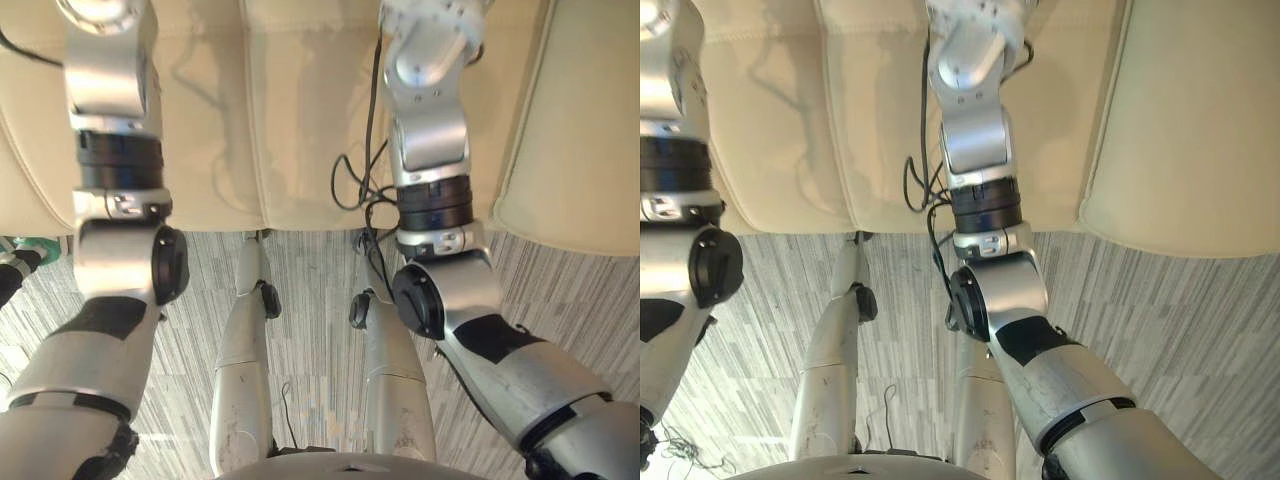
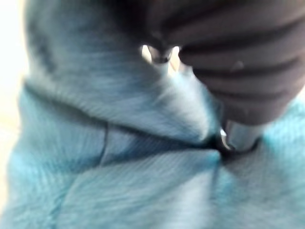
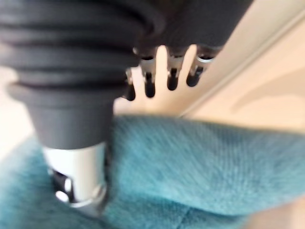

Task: Pick up cushions and gather them together orderly.

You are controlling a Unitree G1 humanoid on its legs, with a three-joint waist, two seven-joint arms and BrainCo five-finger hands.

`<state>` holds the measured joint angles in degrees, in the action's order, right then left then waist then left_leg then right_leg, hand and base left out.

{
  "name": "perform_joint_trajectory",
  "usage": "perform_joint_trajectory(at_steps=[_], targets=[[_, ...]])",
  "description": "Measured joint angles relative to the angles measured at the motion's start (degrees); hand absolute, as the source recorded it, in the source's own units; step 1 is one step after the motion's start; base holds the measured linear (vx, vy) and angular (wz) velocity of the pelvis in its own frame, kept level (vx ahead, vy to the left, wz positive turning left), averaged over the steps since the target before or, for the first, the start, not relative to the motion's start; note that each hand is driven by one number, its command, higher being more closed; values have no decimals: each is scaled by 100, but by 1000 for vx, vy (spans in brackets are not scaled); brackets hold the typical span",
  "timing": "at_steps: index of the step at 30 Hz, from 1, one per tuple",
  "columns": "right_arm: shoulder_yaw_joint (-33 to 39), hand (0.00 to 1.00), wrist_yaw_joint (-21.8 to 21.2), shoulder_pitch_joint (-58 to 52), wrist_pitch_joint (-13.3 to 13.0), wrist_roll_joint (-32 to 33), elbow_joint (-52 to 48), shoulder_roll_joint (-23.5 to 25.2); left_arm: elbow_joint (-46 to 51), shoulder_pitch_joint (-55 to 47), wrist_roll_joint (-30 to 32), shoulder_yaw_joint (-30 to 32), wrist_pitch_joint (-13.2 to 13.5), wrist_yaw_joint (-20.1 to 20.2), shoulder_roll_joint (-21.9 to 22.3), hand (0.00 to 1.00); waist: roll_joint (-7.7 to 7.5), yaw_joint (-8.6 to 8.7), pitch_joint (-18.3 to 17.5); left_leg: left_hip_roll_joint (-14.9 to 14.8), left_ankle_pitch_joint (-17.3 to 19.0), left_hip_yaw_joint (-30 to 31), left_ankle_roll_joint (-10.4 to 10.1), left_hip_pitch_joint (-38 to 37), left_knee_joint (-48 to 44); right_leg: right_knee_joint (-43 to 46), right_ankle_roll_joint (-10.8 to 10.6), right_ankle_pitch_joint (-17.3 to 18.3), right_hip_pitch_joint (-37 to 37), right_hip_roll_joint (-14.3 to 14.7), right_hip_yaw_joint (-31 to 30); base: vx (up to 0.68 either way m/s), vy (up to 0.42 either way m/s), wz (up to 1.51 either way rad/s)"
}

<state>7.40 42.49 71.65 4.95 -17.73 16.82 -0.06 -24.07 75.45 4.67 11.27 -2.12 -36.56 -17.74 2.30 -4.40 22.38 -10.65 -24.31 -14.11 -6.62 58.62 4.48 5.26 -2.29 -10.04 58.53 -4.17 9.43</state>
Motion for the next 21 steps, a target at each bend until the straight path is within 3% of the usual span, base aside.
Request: perform_joint_trajectory(at_steps=[5, 7, 12, 17, 21], targets=[[-18, 0, 3, -416, 8, 211, -352, -38, 466, -1007, -156, -22, -14, 0, 363, 0, -19, 147, 285, 159, 30, -22, -34, 22, 1, 740, -136, 259, 387, -193, -158, 24, 122, 12], [-38, 0, 8, -613, -25, 218, -762, -50, 568, -1301, -237, -24, 29, -3, 406, 0, -22, 150, 287, 155, 254, -34, -226, -51, 3, 985, -169, 326, 492, -238, -245, 21, 47, -5], [-20, 0, 17, -1032, -153, 412, -1235, -139, 824, -1810, -463, -49, 133, -19, 451, 0, -35, 184, 294, 164, 514, -193, -34, -218, 8, 1170, -184, 356, 551, -250, -425, -15, -33, -14], [167, 0, -13, -1417, -153, 509, -1382, -312, 867, -1886, -468, -69, 143, 5, 448, 0, -36, 282, 294, 96, 461, -246, -21, -262, 6, 1161, -152, 320, 522, -189, -425, -29, -88, -7], [236, 0, -119, -1677, -153, 569, -1381, -396, 866, -1925, -567, -134, 186, 104, 423, 0, -35, 285, 294, 58, 339, -297, 124, -489, 3, 1202, -114, 383, 314, -150, -408, 8, -73, -3]])
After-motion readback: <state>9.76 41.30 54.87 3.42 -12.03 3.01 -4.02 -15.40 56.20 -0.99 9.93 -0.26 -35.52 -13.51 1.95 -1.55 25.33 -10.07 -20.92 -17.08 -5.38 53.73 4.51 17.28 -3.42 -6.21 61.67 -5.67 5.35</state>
